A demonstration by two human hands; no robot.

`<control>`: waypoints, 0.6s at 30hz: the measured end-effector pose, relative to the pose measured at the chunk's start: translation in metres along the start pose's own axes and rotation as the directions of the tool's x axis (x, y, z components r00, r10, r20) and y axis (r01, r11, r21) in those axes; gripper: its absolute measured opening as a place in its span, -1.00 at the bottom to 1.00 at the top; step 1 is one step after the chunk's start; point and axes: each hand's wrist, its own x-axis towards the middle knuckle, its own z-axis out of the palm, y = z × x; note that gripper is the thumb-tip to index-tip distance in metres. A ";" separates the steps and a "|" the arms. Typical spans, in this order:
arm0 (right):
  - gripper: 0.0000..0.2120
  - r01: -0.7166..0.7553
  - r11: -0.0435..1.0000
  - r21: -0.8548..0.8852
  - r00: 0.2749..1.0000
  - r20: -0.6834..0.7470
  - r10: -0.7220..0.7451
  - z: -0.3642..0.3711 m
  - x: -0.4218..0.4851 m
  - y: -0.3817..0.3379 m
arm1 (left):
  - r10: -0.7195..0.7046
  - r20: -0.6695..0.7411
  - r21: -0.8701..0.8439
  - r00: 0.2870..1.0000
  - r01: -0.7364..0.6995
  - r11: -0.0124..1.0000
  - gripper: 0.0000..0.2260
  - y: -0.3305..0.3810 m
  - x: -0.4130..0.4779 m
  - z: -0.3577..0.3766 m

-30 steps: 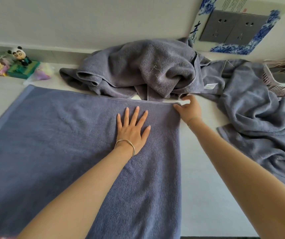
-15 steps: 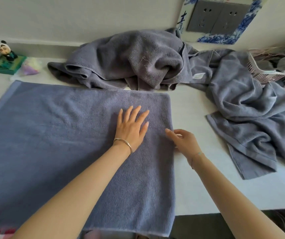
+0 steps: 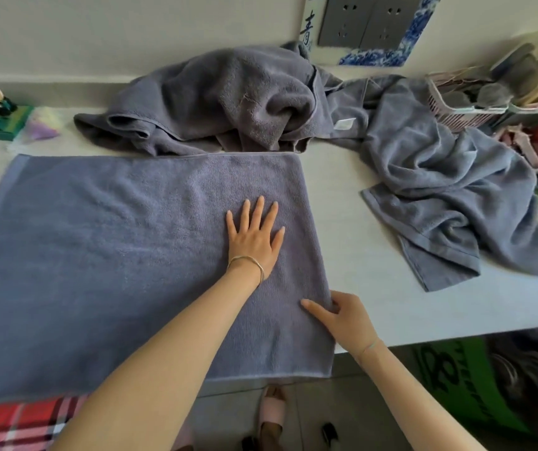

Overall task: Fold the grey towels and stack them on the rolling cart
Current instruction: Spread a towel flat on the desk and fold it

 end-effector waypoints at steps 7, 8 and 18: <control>-0.58 0.038 0.993 0.110 0.976 -0.219 -0.013 -0.010 -0.025 0.011 | 0.052 0.004 -0.059 0.999 -0.052 0.997 -0.38 -0.004 -0.087 0.001; -0.63 0.030 0.996 0.082 0.983 -0.183 -0.015 -0.009 -0.028 0.013 | 0.046 -0.006 -0.050 0.999 -0.046 0.998 -0.40 -0.006 -0.103 0.006; -0.71 -0.085 0.995 0.044 0.984 -0.156 0.091 -0.012 -0.065 0.019 | 0.004 0.122 0.024 0.992 -0.007 1.000 -0.47 -0.011 -0.126 0.005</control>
